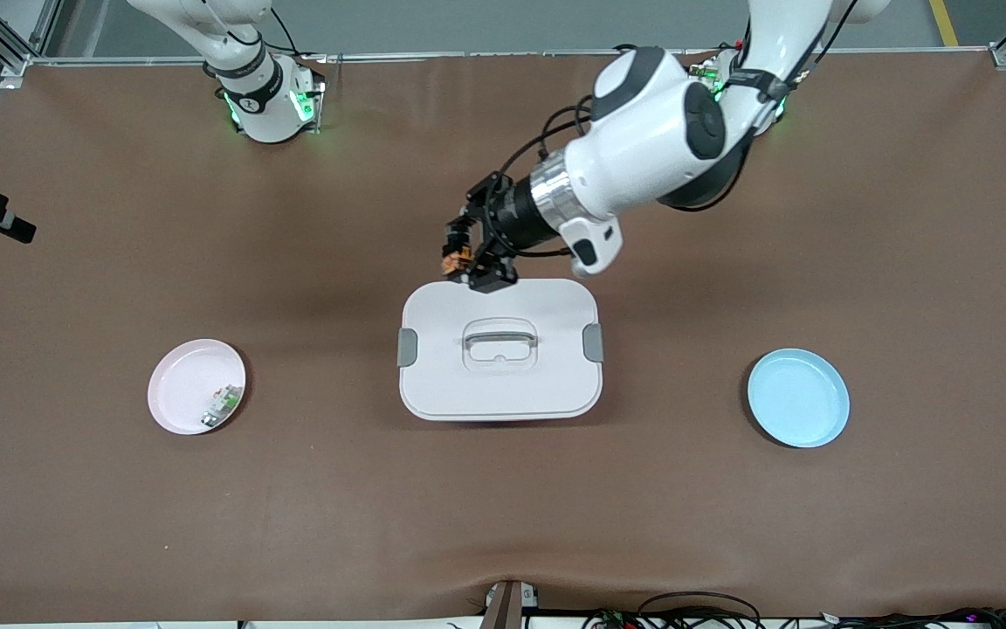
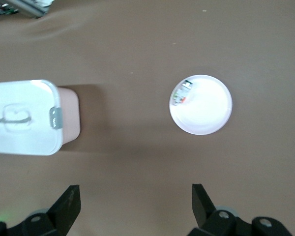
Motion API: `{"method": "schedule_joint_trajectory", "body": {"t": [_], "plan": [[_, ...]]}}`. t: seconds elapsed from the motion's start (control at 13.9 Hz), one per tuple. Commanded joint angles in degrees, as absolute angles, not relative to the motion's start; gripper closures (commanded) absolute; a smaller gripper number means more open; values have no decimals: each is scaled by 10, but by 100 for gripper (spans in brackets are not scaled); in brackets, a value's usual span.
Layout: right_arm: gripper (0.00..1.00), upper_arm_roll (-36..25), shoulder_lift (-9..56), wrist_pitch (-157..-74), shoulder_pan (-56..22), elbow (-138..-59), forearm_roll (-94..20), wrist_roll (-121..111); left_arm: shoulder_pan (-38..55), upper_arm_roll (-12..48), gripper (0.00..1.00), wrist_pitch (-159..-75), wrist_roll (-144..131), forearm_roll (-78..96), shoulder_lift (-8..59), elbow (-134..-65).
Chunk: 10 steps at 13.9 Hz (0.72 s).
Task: Transfer orange switch to right arm and place
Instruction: 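Lift the switch with the left gripper and carry it over the box, then hold the switch with the left gripper while the right gripper reaches it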
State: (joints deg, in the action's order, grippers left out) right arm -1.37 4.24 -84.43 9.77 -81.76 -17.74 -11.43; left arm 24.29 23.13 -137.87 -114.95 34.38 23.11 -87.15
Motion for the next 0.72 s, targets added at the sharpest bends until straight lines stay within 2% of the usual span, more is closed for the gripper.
{"method": "schedule_joint_trajectory", "body": {"t": [0.0, 0.14, 0.5, 0.65], "plan": [[0, -4, 52, -836, 98, -818, -200, -159, 292, 227, 71, -1450, -1158, 345, 262, -860], [0, -4, 48, -842, 68, -859, -213, -129, 316, 224, 71, -1488, -1155, 344, 279, -857], [0, -2, 34, -917, 47, -967, -328, -91, 320, 227, 71, -1489, -1156, 335, 281, -860], [0, -2, 28, -918, 37, -989, -351, -91, 319, 227, 71, -1489, -1159, 335, 283, -860]]}}
